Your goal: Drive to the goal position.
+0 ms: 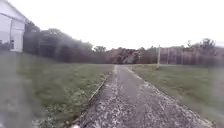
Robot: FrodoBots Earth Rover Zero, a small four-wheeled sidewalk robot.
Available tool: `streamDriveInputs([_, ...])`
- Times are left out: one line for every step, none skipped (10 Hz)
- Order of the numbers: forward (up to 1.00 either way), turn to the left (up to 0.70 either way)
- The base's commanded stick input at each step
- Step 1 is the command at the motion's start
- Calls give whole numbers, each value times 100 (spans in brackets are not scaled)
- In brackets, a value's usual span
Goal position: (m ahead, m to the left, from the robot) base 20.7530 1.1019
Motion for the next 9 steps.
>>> streamDriveInputs([85, 0])
streamDriveInputs([85, 0])
streamDriveInputs([85, 0])
streamDriveInputs([85, 0])
streamDriveInputs([85, 0])
streamDriveInputs([85, 0])
streamDriveInputs([85, 0])
streamDriveInputs([85, -31])
streamDriveInputs([85, -32])
